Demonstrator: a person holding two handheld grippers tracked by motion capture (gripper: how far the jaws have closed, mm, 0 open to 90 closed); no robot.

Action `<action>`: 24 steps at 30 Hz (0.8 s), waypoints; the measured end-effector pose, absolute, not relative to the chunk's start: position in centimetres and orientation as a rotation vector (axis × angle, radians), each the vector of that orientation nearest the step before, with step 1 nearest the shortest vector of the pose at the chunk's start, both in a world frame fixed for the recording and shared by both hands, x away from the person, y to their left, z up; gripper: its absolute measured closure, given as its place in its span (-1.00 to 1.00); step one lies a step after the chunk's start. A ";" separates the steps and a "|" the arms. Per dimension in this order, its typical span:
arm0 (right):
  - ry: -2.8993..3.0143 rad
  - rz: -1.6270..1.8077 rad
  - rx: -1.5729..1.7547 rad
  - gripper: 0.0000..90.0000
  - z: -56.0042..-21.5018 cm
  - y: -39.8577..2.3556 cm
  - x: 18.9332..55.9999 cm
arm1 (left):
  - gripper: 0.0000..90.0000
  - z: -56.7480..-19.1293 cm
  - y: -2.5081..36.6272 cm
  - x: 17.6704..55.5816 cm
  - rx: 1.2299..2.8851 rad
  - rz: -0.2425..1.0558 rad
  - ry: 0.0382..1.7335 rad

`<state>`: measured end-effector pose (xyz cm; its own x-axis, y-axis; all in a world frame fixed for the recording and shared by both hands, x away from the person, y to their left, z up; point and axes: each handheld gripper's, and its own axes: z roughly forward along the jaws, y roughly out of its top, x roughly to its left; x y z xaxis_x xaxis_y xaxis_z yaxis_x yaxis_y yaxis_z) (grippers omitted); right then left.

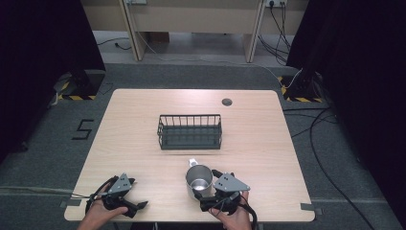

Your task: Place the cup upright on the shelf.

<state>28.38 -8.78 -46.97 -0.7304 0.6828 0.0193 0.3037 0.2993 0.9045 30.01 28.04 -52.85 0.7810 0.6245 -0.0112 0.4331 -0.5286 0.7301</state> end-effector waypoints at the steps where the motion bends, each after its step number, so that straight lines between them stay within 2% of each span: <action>1: 2.200 1.410 0.886 -0.78 -47.0 -8.7 28.4 | -1.00 -52.9 28.0 30.0 2.212 0.324 0.781; 24: 2.136 1.495 0.928 -0.90 -48.1 -7.0 30.0 | -1.00 -52.9 28.0 30.0 2.212 0.324 0.781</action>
